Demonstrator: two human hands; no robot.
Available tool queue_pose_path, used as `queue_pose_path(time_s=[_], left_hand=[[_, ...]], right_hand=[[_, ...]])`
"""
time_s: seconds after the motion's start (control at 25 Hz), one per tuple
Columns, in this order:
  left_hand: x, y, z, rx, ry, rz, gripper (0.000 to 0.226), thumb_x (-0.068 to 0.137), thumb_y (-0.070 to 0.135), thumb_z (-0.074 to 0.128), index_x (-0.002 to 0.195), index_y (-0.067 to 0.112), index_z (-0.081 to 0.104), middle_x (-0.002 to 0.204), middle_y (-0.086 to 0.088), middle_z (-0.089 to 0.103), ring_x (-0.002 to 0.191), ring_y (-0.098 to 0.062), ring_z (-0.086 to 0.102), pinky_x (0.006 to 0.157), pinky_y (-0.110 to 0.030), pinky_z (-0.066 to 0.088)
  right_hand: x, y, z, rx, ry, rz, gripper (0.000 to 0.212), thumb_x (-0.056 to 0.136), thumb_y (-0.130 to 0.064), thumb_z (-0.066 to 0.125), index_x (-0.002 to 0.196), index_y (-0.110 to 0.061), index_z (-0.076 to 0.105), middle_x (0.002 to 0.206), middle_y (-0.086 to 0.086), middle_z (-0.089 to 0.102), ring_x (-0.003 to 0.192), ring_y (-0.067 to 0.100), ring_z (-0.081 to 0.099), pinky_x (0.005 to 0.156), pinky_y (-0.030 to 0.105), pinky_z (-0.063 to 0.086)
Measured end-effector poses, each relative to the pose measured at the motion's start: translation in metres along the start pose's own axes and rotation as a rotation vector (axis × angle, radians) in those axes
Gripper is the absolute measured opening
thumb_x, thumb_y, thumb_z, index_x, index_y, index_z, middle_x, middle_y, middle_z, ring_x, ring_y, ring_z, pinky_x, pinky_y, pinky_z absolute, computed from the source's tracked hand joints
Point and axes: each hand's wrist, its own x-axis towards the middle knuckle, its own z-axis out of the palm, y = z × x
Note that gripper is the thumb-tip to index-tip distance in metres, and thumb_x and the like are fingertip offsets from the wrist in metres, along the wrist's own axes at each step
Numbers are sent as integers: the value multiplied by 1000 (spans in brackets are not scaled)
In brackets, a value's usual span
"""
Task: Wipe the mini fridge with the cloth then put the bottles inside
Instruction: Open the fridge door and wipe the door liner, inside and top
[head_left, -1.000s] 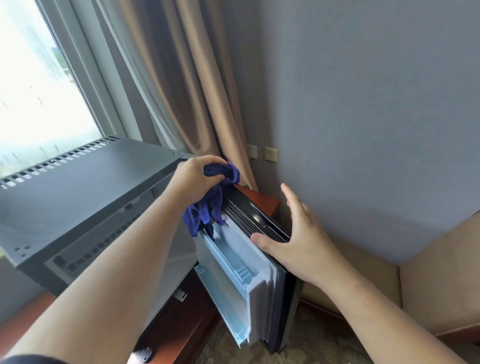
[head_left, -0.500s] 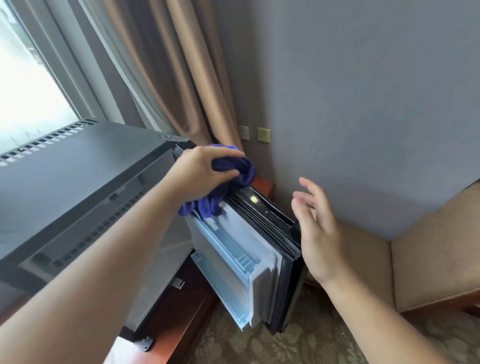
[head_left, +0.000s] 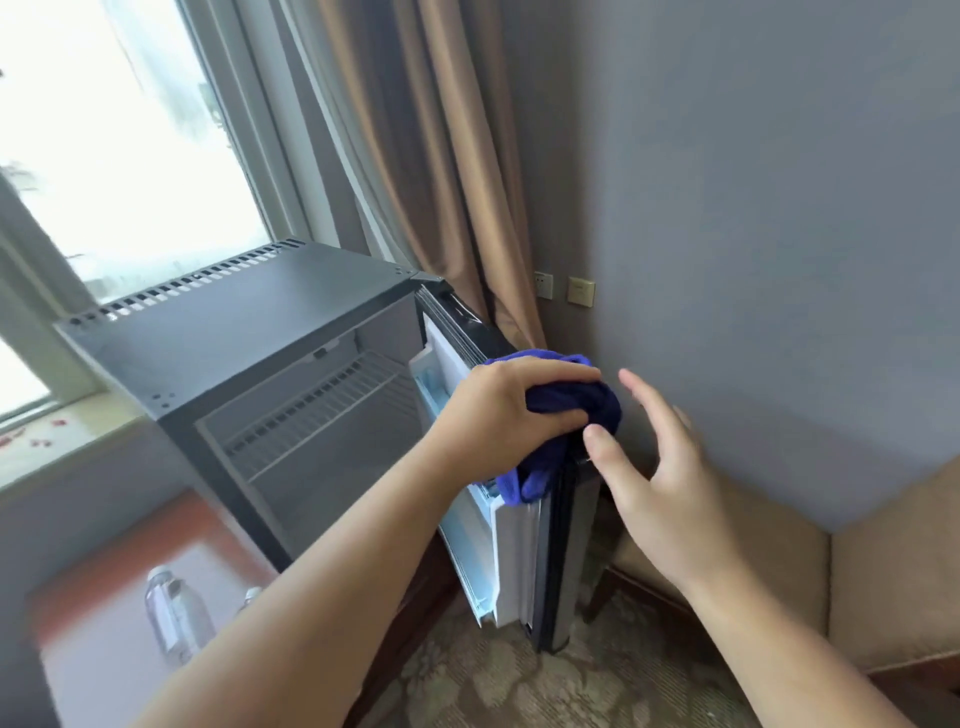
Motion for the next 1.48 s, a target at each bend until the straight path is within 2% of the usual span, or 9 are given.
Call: queue_pose_path(time_s=[0.12, 0.32, 0.6, 0.84, 1.0, 1.12, 1.24, 1.32, 1.48], left_hand=[[-26, 7, -11, -204, -23, -95, 41, 86, 29, 80, 125, 38, 71, 115, 21, 74, 109, 6, 66, 102, -24, 50], [-56, 12, -10, -423, 35, -136, 37, 91, 24, 76, 127, 25, 70, 111, 7, 77, 105, -6, 72, 95, -26, 56], [-76, -38, -52, -814, 83, -276, 24, 95, 18, 73, 118, 24, 74, 102, -3, 78, 91, -14, 73, 80, -25, 58], [-83, -90, -181, -442, 272, -54, 31, 90, 10, 76, 121, 14, 74, 107, 4, 78, 101, -7, 73, 91, -19, 54], [-78, -122, -290, -75, 392, 102, 34, 91, 19, 72, 124, 26, 71, 115, 13, 75, 111, -5, 69, 101, -33, 55], [-92, -177, -335, 292, 187, -68, 43, 95, 30, 67, 138, 36, 61, 140, 6, 59, 132, -14, 54, 113, -41, 43], [-118, -224, -320, 353, -177, -432, 75, 95, 64, 54, 160, 41, 23, 167, 4, 24, 155, -20, 18, 127, -41, 17], [-121, -239, -306, 289, -108, -428, 81, 94, 68, 51, 161, 41, 15, 168, 5, 18, 155, -18, 14, 126, -34, 13], [-104, -254, -308, 318, 26, -353, 58, 104, 43, 50, 159, 33, 32, 163, 1, 34, 150, -24, 29, 124, -36, 19]], right_hand=[[-12, -33, 9, -69, -35, -172, 64, 88, -48, 59, 149, -43, 39, 149, -16, 43, 141, 1, 36, 114, 30, 35], [-20, -81, 38, -228, -94, -187, 68, 89, -40, 61, 152, -43, 35, 160, -5, 32, 150, 15, 24, 120, 53, 25], [-23, -111, 102, -239, -90, -242, 62, 86, -38, 64, 146, -38, 47, 159, -1, 32, 148, 17, 28, 121, 44, 28], [-10, -148, 194, -153, -153, -281, 63, 87, -34, 68, 146, -38, 46, 162, 1, 24, 152, 9, 16, 122, 30, 21], [15, -193, 253, -110, -165, -427, 64, 89, -38, 67, 147, -45, 41, 164, -1, 21, 152, 12, 19, 118, 25, 20], [30, -205, 298, -168, -204, -447, 52, 91, -37, 65, 140, -47, 50, 166, -3, 18, 152, 13, 18, 113, 20, 16], [40, -194, 334, -293, -365, -379, 48, 95, -37, 61, 141, -47, 51, 166, -6, 21, 151, 14, 23, 110, 18, 14], [44, -185, 349, -338, -451, -317, 44, 98, -39, 56, 142, -43, 52, 162, -6, 32, 148, 14, 30, 109, 17, 17], [56, -181, 374, -462, -518, -334, 44, 103, -39, 47, 146, -33, 50, 156, -5, 44, 142, 20, 40, 108, 20, 27]])
